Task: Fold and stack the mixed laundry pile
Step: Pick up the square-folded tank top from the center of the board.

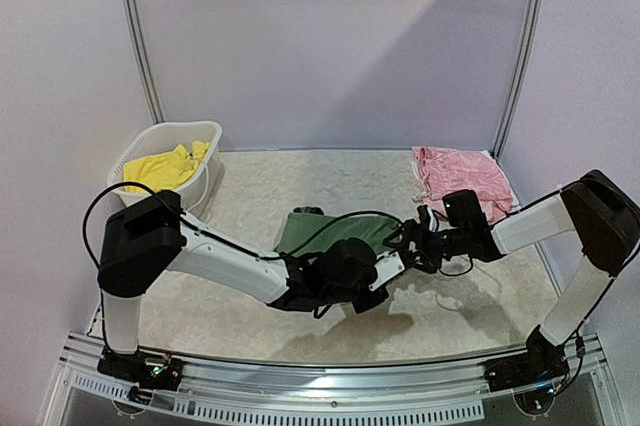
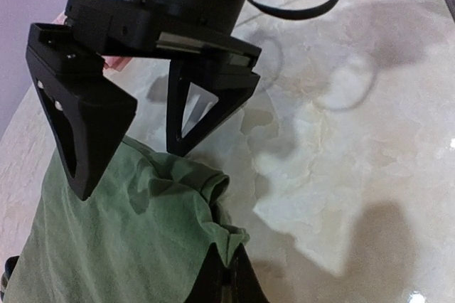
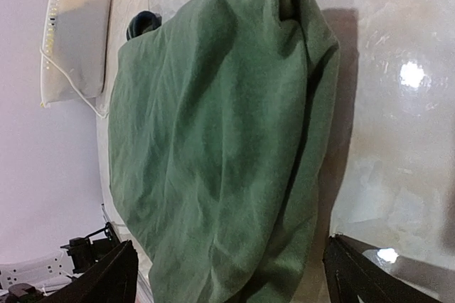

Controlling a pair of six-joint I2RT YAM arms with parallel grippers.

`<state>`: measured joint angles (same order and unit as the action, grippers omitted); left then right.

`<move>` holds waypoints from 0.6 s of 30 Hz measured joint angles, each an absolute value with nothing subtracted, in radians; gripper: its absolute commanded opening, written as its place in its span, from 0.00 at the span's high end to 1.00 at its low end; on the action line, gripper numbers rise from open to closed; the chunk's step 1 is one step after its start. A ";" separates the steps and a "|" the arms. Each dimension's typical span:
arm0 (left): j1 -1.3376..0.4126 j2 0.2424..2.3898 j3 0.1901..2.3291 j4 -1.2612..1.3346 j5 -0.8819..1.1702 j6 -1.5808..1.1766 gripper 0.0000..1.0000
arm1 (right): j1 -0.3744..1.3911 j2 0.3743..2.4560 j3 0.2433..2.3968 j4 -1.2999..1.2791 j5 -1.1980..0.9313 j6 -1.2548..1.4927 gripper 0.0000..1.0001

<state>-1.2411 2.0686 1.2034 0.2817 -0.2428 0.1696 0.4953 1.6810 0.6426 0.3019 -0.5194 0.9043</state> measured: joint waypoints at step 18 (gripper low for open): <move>-1.241 2.020 1.201 0.321 -0.243 0.154 1.00 | 0.498 1.769 0.644 0.459 -0.582 0.995 0.22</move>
<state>-1.2407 2.0197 1.2007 0.3214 -0.2432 0.1543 0.4976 1.7695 0.6441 0.4591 -0.5819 0.9955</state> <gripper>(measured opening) 0.014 0.798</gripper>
